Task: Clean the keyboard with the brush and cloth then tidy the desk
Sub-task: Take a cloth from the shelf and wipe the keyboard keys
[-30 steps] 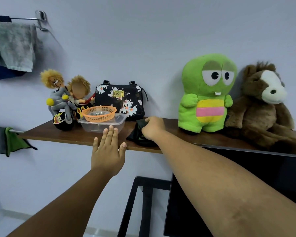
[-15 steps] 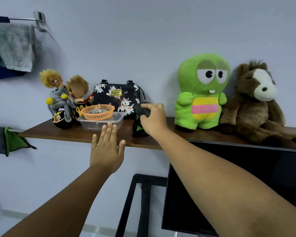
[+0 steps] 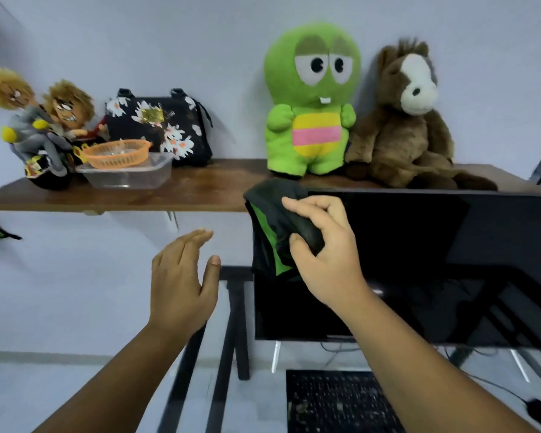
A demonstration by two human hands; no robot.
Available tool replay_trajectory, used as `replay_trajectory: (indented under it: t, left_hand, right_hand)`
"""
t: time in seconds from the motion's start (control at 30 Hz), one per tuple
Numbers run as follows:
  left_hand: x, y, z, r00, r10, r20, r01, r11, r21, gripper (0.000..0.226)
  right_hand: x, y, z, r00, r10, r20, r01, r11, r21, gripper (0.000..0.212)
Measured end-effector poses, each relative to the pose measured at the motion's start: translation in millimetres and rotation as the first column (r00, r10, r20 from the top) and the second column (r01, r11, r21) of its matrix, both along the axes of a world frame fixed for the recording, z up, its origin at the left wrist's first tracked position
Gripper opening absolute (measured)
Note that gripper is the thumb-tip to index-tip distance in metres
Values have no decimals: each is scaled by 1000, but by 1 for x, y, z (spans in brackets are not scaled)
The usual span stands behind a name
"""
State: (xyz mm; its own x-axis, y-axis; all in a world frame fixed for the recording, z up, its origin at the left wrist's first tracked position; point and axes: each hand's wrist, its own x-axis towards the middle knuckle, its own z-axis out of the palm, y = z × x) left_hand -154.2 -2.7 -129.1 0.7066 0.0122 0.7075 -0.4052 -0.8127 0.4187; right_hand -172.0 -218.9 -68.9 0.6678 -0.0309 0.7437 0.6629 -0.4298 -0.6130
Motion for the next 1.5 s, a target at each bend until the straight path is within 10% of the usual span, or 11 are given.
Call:
replay_trajectory:
  t: [0.33,0.7,1.17,1.5]
  left_hand:
    - [-69,-127,-81,786,-448,-427,116,785,-609,20]
    - [-79,-195,-158,296,-603,-741,-112,748,-654,9]
    - [-76,-210,-203,413,-373,-831,-104,887,-450,49]
    - [-83,-154,-236,616,-59,-785,-275,918,-285,28]
  right_hand:
    - [-90,-116,-134,943,-44,-330,-16,984,-176,45]
    - [-135,-181,-216,866,-91,-492,-26,974,-227,46]
    - [-130,-189,-277,736,-205,-645,51,967,-250,46]
    - [-88,-169,-284,678,-18,-735,49,999,21,31]
